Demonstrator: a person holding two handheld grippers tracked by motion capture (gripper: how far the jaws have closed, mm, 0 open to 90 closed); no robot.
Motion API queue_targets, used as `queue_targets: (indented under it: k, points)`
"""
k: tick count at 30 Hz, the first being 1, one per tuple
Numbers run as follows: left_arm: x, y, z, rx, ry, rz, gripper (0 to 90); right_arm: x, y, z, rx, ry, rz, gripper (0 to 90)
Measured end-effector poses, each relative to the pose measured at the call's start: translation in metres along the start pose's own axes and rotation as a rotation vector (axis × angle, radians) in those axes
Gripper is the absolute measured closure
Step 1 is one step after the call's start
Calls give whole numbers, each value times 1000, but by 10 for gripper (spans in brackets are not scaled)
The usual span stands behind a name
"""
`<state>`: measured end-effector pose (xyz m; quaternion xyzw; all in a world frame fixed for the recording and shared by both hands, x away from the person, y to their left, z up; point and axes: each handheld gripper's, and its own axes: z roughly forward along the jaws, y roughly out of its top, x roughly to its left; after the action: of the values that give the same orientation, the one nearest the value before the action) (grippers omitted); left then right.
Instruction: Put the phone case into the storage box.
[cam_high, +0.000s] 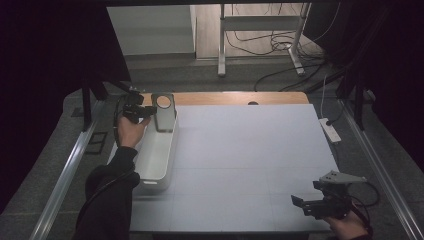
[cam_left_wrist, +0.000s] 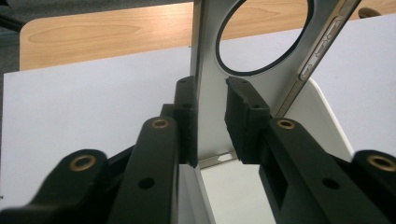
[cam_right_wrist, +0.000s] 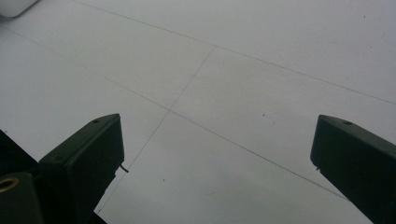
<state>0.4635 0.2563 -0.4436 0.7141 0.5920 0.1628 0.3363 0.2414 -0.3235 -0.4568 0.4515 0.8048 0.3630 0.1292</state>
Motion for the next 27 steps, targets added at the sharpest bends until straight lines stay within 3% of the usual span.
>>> queue_targets:
  k: [9,21,27]
  points:
    - [-2,-7,-1,-41,-43,-2,551,0,0,0,1,1,-3,34]
    - [-5,-11,-9,-68,-77,28,384,0,0,0,3,0,-4,35]
    - [-7,-15,-14,-82,-137,39,298,1,0,0,-1,2,-5,32]
